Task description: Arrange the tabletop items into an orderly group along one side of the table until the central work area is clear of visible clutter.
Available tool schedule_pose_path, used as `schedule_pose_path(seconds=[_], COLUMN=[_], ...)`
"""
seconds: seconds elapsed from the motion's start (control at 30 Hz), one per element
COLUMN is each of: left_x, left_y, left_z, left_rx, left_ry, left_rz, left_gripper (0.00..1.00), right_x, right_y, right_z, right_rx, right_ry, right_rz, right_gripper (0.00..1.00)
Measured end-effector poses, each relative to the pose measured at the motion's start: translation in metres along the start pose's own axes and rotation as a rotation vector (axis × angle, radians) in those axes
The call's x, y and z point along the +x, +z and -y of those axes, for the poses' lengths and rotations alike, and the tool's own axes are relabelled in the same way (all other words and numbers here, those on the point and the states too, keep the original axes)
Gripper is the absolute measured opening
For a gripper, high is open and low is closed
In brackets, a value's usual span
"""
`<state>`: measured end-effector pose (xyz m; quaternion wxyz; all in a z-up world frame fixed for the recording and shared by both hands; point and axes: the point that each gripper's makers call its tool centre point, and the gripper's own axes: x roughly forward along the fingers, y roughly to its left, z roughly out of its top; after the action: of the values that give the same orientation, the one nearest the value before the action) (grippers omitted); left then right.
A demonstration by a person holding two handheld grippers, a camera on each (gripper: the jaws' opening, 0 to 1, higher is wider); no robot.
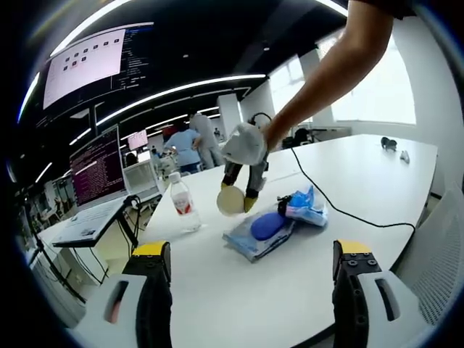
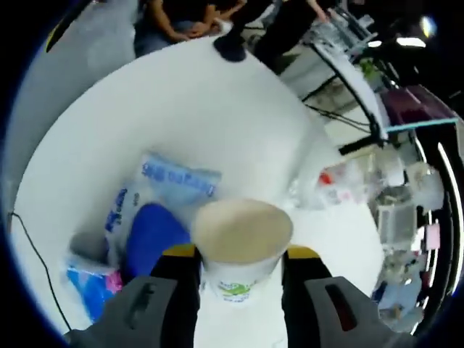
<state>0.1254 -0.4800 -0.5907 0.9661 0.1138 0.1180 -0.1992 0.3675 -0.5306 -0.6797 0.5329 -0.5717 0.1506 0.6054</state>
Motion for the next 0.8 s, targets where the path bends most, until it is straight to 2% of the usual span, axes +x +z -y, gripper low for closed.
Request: schedule_pose_path(seconds=[0.27, 0.57, 0.7, 0.8], left_x=[0.0, 0.001, 0.001, 0.001], left_y=[-0.002, -0.003, -0.004, -0.004], left_z=[0.0, 0.001, 0.001, 0.0], left_rx=[0.007, 0.005, 0.006, 0.001], left_ry=[0.001, -0.004, -0.005, -0.003], left_rz=[-0.011, -0.017, -0.022, -0.022], left_gripper=[0.93, 0.92, 0.91, 0.91], right_x=[0.002, 0.001, 0.0, 0.004], right_y=[0.003, 0.009, 0.011, 0.009], right_z=[0.005, 0.023, 0.039, 0.043], right_rx=[0.208, 0.514, 0.716, 0.798], right_ry=[-0.043, -0.119, -0.179, -0.205], right_rz=[0.088, 0.225, 0.333, 0.364], right_gripper=[0.39, 0.39, 0.39, 0.39])
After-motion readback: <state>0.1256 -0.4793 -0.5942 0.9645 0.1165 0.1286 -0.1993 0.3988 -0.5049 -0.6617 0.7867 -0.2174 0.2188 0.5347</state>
